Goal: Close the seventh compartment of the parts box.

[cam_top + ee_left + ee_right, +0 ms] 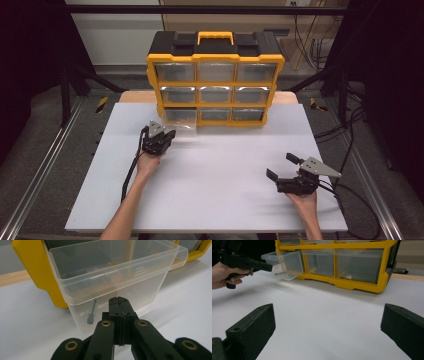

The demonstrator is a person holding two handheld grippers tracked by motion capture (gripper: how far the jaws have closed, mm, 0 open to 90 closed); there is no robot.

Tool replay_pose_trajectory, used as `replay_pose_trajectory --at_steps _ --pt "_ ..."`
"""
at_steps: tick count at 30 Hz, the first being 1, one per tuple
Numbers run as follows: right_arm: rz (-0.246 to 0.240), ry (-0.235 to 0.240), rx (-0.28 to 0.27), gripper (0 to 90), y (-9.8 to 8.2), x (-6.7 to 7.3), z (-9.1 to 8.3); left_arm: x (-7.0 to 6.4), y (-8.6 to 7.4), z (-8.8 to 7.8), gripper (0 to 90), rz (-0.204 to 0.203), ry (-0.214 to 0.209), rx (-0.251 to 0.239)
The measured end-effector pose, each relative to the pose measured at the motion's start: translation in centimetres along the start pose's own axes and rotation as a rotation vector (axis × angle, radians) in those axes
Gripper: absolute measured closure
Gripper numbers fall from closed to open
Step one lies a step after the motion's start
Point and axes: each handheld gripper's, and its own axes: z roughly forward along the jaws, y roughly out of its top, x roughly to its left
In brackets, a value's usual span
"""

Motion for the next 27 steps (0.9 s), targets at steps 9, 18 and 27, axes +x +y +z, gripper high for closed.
replay_pose_trajectory --at_steps 9,18,27 --pt "0.001 -0.001 0.001 0.3 0.0 0.0 0.0 0.2 0.1 0.5 89.5 -0.007 0.007 -0.01" --pt "0.001 -0.002 0.001 0.3 0.0 0.0 0.0 0.5 0.0 0.7 89.5 -0.006 0.013 -0.001" --pt "0.007 -0.002 0.002 0.3 0.0 0.0 -0.1 0.6 0.5 1.1 89.5 -0.001 0.024 0.003"
